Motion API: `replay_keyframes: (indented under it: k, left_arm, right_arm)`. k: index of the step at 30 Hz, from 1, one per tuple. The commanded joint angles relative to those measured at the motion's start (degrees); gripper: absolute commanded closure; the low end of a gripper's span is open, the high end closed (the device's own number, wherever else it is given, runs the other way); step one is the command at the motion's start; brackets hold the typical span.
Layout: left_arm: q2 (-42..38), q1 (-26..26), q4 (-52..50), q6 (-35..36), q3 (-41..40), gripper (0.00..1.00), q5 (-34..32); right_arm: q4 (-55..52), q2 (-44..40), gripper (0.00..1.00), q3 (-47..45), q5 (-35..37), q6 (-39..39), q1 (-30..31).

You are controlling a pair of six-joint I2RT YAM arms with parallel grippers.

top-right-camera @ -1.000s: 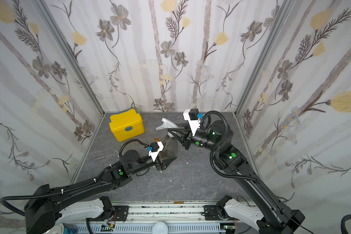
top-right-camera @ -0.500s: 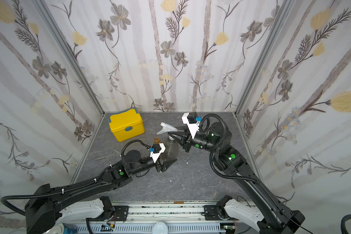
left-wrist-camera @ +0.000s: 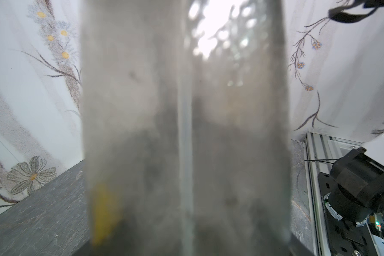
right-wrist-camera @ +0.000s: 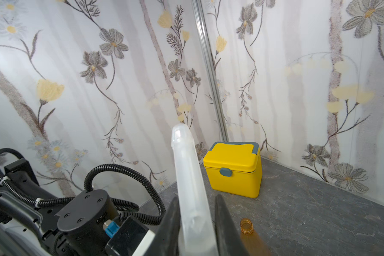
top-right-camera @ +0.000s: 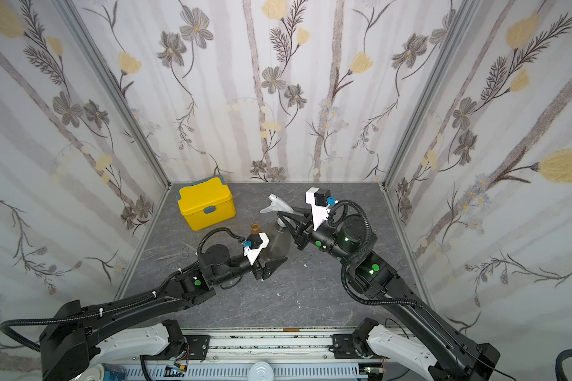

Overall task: Attach spray nozzles to spray bottles
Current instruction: Screw the spray nozzle on the spray bottle.

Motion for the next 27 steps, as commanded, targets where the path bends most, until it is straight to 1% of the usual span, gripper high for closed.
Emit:
replay_keyframes:
  k: [1,3,6,7,9,11,14,18,24,27]
  left_arm:
    - [-0.71,0.14,12.32,-2.09,0.83,0.31,-6.45]
    - [-0.98,0.17,12.71,-1.93,0.70,0.31,-8.14]
    - [-1.25,0.14,13.33,-1.24,0.22,0.31,-9.78]
    - [-1.25,0.15,13.50,-1.16,0.23,0.31,-10.35]
    - [-1.26,0.17,13.19,-0.65,0.35,0.31,-10.78]
    - [-1.32,0.17,12.72,-0.22,0.57,0.31,-10.78]
    - [-1.51,0.18,12.07,0.09,0.80,0.31,-10.78]
    - [-1.52,0.09,11.21,0.58,1.21,0.31,-10.87]
    - [-0.75,0.14,9.84,0.25,2.18,0.31,-11.98]
    - [-0.63,0.12,9.75,0.11,2.21,0.31,-12.35]
  right_arm:
    - [-8.71,2.01,0.86,-0.68,10.77,2.55,5.23]
    - [-9.19,2.96,0.86,-0.08,16.52,3.06,7.55]
    - [-10.24,4.31,0.84,1.34,21.57,3.31,9.78]
    - [-11.29,5.18,0.84,2.27,24.57,2.93,11.23]
    - [-13.00,7.04,0.83,4.15,27.14,1.03,13.35]
    - [-14.42,8.88,0.82,5.82,26.86,-0.97,14.58]
    - [-16.97,10.93,0.83,7.85,29.34,-3.71,16.18]
    - [-20.93,12.54,0.82,10.31,30.74,-6.38,16.60]
    - [-24.82,14.36,0.82,12.88,36.79,-6.26,17.79]
    - [-24.99,15.61,0.81,13.60,37.58,-6.41,18.57]
